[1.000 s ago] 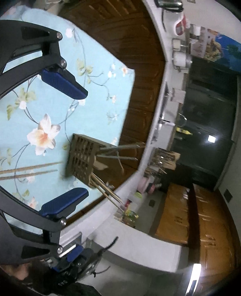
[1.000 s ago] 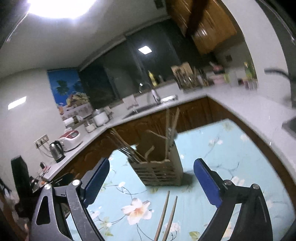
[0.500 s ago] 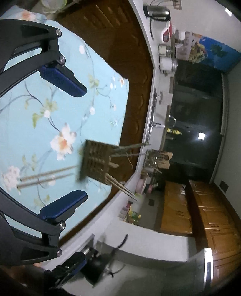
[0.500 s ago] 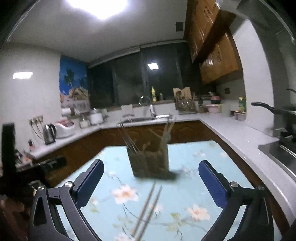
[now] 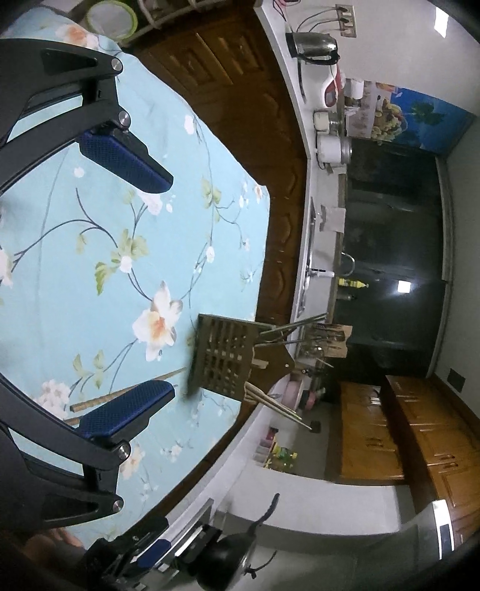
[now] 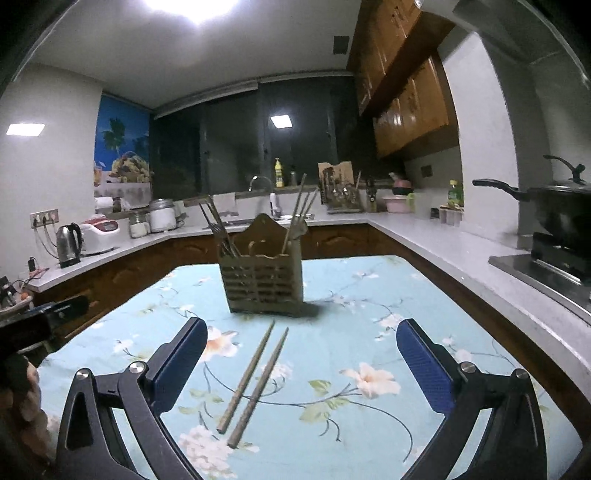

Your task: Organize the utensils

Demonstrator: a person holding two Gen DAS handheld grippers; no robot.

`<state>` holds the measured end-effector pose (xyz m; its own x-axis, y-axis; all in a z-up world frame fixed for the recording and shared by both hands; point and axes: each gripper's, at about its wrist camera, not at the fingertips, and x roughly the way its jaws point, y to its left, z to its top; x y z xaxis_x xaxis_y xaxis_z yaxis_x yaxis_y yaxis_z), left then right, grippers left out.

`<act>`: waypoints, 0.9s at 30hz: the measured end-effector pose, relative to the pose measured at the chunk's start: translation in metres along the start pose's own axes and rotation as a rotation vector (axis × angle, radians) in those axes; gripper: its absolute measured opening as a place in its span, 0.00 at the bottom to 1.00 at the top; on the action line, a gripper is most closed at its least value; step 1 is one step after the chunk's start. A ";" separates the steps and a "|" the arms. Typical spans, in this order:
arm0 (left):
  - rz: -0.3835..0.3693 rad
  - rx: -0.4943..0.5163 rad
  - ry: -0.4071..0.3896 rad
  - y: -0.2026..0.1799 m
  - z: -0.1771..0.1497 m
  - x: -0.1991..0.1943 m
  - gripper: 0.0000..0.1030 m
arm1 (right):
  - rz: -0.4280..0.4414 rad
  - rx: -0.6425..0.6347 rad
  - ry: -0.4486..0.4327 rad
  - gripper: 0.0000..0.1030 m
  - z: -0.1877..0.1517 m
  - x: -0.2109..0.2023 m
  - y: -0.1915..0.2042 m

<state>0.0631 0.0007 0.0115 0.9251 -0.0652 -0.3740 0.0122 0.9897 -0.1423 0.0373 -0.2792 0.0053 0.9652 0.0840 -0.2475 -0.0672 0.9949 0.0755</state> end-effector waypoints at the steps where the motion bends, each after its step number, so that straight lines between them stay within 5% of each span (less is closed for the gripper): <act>1: 0.000 0.004 0.001 0.000 -0.002 0.000 1.00 | -0.004 0.000 0.003 1.00 -0.002 0.000 -0.001; 27: 0.006 0.103 0.000 -0.029 0.004 -0.015 1.00 | 0.033 0.023 -0.067 1.00 0.021 -0.025 -0.006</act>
<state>0.0507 -0.0262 0.0246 0.9255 -0.0588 -0.3743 0.0453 0.9980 -0.0449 0.0190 -0.2885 0.0316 0.9774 0.1116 -0.1793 -0.0938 0.9900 0.1049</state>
